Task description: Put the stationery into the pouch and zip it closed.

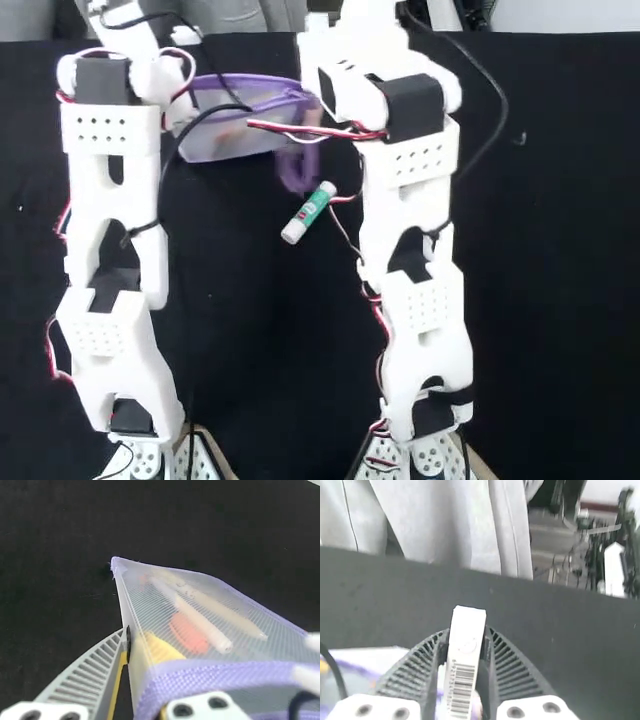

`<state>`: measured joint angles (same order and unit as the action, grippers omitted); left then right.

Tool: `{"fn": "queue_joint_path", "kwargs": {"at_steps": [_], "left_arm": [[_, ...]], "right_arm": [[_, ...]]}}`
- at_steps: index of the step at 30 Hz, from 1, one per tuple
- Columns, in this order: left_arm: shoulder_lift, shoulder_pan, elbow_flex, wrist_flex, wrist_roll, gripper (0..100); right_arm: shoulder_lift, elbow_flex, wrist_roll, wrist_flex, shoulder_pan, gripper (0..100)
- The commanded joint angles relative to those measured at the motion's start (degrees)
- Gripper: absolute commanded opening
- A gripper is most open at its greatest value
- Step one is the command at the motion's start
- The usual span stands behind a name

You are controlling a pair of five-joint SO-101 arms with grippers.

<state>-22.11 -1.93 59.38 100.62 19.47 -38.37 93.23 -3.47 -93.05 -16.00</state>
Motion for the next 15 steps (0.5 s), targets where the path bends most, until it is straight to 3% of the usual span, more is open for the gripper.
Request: {"fn": "queue_joint_path", "kwargs": {"at_steps": [1,15], "left_arm": [[4.7,0.7,0.5,0.3,0.8,3],[4.7,-0.7,-2.1,0.3,0.9,3]], "right_arm": [[5.0,2.6,0.1,4.8,-1.0,1.1],[6.1,2.7,-3.1,1.8,-4.7,1.1]]}}
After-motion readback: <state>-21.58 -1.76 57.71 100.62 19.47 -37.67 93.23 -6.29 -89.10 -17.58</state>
